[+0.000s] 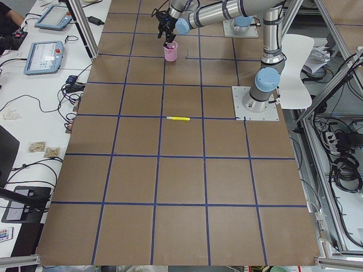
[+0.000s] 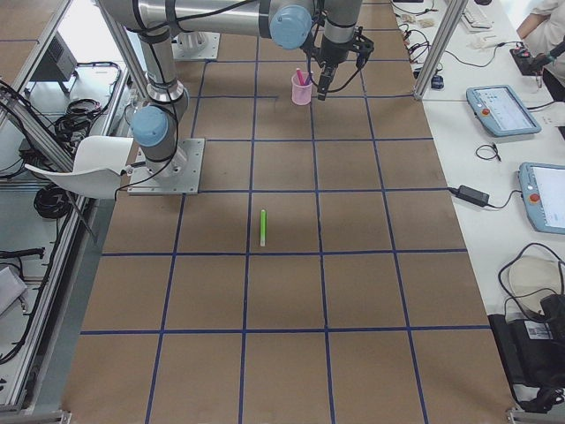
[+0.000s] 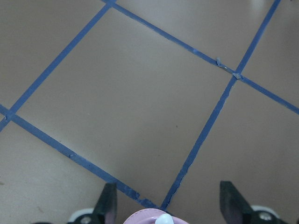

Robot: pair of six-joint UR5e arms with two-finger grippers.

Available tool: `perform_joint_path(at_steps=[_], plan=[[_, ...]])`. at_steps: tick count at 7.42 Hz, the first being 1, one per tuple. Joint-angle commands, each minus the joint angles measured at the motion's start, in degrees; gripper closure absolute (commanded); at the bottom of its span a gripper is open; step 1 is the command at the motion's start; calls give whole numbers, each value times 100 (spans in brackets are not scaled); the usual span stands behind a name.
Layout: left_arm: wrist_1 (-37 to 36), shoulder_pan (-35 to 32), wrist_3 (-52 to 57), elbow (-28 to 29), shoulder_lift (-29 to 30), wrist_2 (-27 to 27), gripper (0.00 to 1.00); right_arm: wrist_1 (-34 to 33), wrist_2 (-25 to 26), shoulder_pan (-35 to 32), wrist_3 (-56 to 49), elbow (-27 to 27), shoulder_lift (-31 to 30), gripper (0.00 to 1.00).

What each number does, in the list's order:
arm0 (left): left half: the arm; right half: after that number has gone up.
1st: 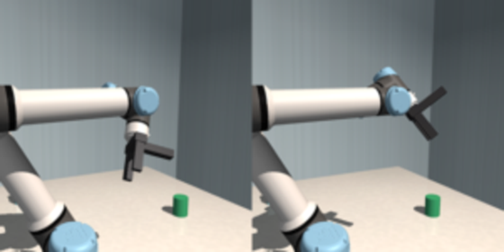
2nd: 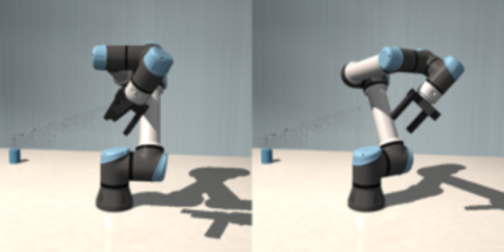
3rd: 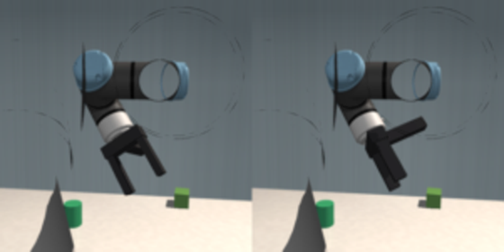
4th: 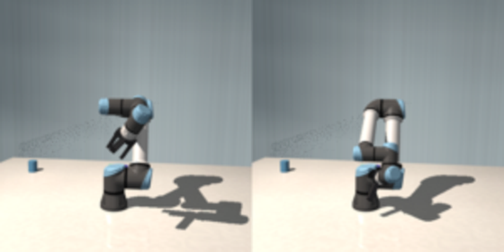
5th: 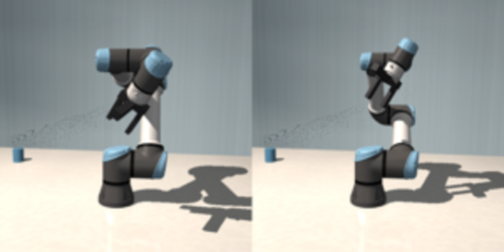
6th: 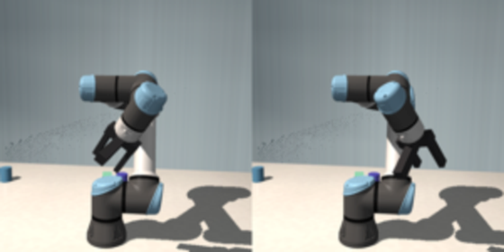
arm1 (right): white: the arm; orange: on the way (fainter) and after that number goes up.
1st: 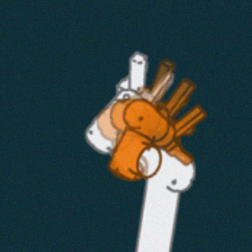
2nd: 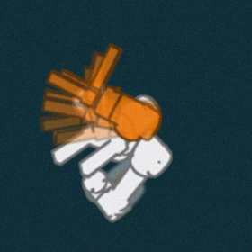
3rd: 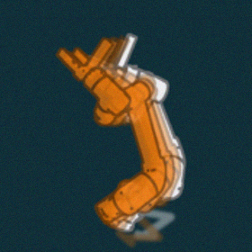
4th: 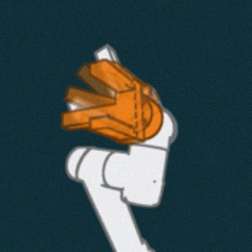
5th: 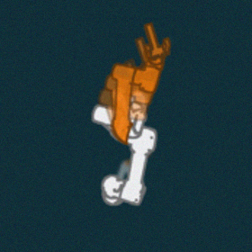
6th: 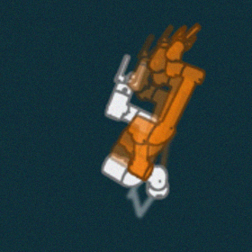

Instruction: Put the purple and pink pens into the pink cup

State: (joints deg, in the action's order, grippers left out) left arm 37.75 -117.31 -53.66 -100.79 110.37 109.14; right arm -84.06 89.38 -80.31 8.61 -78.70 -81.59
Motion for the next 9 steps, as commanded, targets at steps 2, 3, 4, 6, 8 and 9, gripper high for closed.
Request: perform_joint_path(at_steps=[2, 3, 4, 6, 8, 9], plan=[[1577, 889, 2064, 513, -418, -637, 0, 30, -61, -361, 158, -49, -6, 0], [2787, 1268, 2757, 882, -559, -666, 0, 4, -70, -633, 167, -110, -6, 0], [3695, 1715, 2973, 1295, -726, -797, 0, -49, -79, -818, 167, -136, -14, 0], [4746, 2594, 3832, 1667, -1042, -1280, 0, -75, -655, -1047, 62, -67, -76, 0], [5256, 2889, 4421, 1730, -1314, -1369, 0, -225, -223, -1022, -592, -172, -138, 0], [5373, 2889, 4704, 1599, -1525, -1526, 0, -190, -45, -1031, -658, -172, -155, 0]])
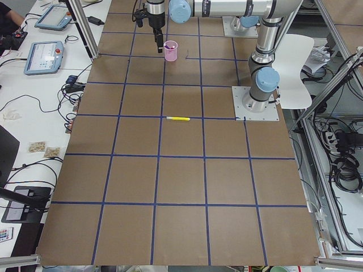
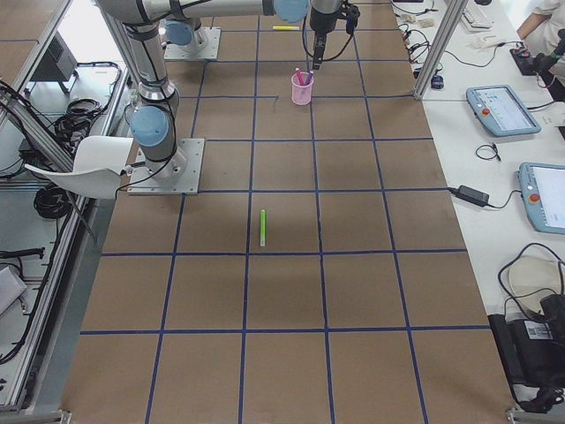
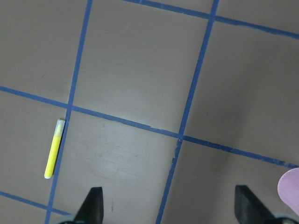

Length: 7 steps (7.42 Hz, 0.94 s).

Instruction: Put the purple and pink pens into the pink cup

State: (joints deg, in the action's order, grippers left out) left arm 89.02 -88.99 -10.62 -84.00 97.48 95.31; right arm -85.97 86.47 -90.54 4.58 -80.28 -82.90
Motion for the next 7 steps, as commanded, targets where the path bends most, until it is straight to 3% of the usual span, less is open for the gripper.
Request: perform_joint_path(at_steps=[1, 2, 4, 7], plan=[[378, 22, 455, -282, -447, -292, 0, 36, 247, -7, -247, -22, -50, 0], [310, 31, 517, -597, -640, -676, 0, 36, 239, -16, -203, -31, -51, 0], [327, 40, 587, -837, -879, -235, 0, -52, 361, -7, -317, -136, -59, 0], [301, 136, 684, -820, -897, -241, 0, -61, 414, 54, -598, -137, -51, 0]])
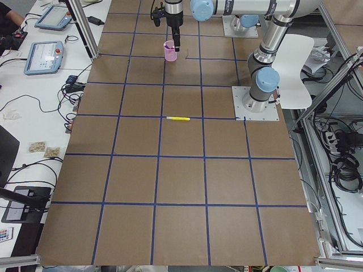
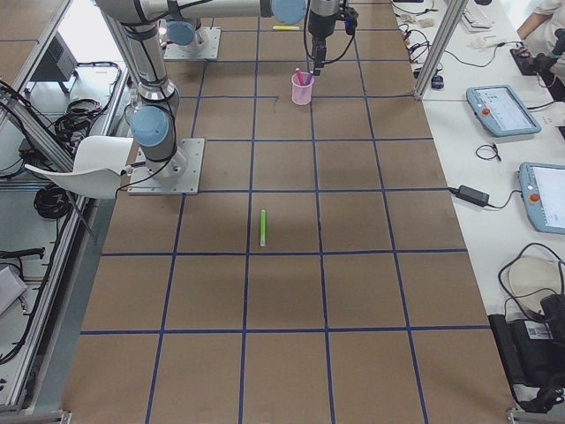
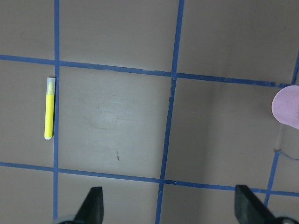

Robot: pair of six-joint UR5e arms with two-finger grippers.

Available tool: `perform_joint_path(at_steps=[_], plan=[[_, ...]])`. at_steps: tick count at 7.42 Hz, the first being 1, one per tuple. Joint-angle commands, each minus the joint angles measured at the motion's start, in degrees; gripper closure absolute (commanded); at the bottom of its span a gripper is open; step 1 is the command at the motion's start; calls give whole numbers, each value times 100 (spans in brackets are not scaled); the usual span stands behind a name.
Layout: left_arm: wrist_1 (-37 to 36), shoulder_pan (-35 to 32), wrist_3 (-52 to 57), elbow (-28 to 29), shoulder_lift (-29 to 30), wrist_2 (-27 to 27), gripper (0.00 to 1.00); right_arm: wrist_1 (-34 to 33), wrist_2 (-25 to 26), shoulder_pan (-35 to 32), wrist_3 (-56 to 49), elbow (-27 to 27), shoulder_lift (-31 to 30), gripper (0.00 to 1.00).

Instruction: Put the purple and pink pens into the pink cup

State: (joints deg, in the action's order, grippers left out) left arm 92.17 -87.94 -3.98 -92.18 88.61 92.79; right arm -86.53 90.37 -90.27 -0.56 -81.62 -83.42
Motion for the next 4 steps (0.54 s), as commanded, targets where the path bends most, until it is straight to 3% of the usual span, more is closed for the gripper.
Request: perform_joint_path(at_steps=[1, 4], plan=[[-14, 48, 20, -1, -10, 11, 0, -5, 25, 27, -15, -3, -7, 0], [-6, 49, 20, -1, -19, 20, 0, 4, 25, 18, 125, -3, -25, 0]])
